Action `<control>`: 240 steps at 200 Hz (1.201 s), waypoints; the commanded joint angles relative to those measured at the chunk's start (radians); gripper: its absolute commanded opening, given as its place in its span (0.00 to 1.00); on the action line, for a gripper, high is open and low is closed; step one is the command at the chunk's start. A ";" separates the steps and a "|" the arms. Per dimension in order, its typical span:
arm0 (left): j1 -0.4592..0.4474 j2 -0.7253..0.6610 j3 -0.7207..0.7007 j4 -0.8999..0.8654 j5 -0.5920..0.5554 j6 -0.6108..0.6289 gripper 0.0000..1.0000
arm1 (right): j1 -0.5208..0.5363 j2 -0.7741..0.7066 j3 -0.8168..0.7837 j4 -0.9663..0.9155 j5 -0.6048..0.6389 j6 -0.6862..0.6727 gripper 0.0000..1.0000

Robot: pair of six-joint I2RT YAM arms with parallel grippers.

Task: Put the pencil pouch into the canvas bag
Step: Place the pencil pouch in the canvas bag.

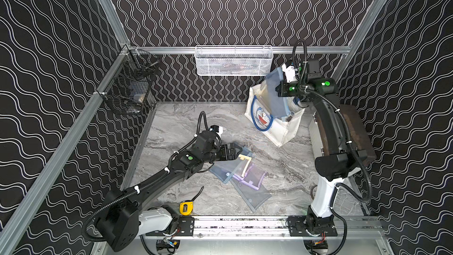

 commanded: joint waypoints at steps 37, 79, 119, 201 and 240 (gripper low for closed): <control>-0.002 -0.115 -0.001 -0.160 0.066 0.088 0.99 | -0.010 0.055 -0.023 0.097 0.062 -0.214 0.00; -0.002 -0.130 0.073 -0.306 0.097 0.215 0.99 | -0.008 0.070 -0.086 0.129 0.127 -0.343 0.00; -0.002 -0.136 0.018 -0.250 0.109 0.172 0.99 | -0.009 0.081 -0.139 0.159 0.129 -0.391 0.00; -0.001 -0.132 0.022 -0.271 0.064 0.174 0.99 | 0.025 0.165 -0.207 0.173 0.080 -0.353 0.00; 0.000 -0.109 0.036 -0.273 0.053 0.172 0.99 | 0.026 0.194 -0.238 0.199 0.041 -0.279 0.00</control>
